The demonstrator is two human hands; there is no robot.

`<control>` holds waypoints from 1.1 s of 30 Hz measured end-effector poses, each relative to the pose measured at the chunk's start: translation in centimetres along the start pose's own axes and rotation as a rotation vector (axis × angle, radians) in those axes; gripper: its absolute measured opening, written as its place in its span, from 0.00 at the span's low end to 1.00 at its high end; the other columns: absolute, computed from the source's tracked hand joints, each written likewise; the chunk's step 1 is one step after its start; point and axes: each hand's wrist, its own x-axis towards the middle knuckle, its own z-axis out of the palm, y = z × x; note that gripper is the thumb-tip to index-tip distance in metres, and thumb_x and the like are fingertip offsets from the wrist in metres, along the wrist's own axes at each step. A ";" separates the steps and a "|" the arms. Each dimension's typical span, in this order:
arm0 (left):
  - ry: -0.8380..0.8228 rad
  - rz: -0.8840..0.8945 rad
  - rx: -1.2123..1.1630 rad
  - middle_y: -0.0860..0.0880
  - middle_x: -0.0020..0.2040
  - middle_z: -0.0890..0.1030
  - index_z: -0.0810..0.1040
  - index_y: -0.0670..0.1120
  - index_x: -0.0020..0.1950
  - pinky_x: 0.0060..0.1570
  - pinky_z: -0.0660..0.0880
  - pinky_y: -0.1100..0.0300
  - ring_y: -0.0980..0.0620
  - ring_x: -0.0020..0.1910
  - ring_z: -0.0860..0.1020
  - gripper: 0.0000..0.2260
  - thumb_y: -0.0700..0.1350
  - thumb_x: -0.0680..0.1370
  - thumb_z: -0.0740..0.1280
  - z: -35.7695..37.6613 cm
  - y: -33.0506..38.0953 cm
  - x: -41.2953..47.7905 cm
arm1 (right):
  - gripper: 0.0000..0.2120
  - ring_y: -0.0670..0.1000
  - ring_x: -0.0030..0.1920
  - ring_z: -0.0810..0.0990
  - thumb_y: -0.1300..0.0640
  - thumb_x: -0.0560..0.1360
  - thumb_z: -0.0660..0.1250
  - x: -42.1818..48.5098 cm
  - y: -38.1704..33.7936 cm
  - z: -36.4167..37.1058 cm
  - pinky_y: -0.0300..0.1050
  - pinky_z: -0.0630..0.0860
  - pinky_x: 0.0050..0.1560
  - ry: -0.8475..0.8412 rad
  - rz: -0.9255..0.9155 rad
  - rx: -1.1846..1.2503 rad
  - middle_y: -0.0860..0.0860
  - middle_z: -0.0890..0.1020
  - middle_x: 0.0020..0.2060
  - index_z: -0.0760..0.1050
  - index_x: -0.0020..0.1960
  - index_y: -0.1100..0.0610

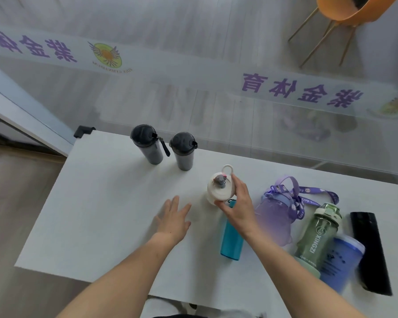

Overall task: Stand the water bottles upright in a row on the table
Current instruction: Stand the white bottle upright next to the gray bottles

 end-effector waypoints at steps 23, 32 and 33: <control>-0.086 -0.011 -0.059 0.51 0.81 0.34 0.50 0.65 0.79 0.73 0.59 0.34 0.44 0.79 0.35 0.30 0.56 0.81 0.62 1.8 0.7 1.7 | 0.42 0.52 0.63 0.73 0.56 0.69 0.81 7.1 -1.4 -0.1 0.37 0.65 0.56 -0.038 0.027 -0.045 0.52 0.73 0.67 0.63 0.75 0.56; -0.119 0.004 -0.055 0.53 0.80 0.33 0.49 0.66 0.78 0.73 0.59 0.36 0.46 0.79 0.34 0.29 0.57 0.81 0.60 1.7 0.0 1.8 | 0.40 0.48 0.59 0.71 0.56 0.69 0.80 7.8 -1.8 0.0 0.36 0.65 0.55 -0.038 0.014 -0.046 0.51 0.73 0.66 0.63 0.75 0.54; -0.120 0.008 -0.057 0.53 0.80 0.33 0.49 0.65 0.79 0.73 0.59 0.36 0.46 0.79 0.34 0.29 0.56 0.81 0.60 1.7 0.0 1.8 | 0.40 0.48 0.59 0.71 0.56 0.69 0.80 7.8 -1.8 -0.1 0.37 0.65 0.55 -0.040 0.015 -0.042 0.50 0.73 0.65 0.63 0.75 0.54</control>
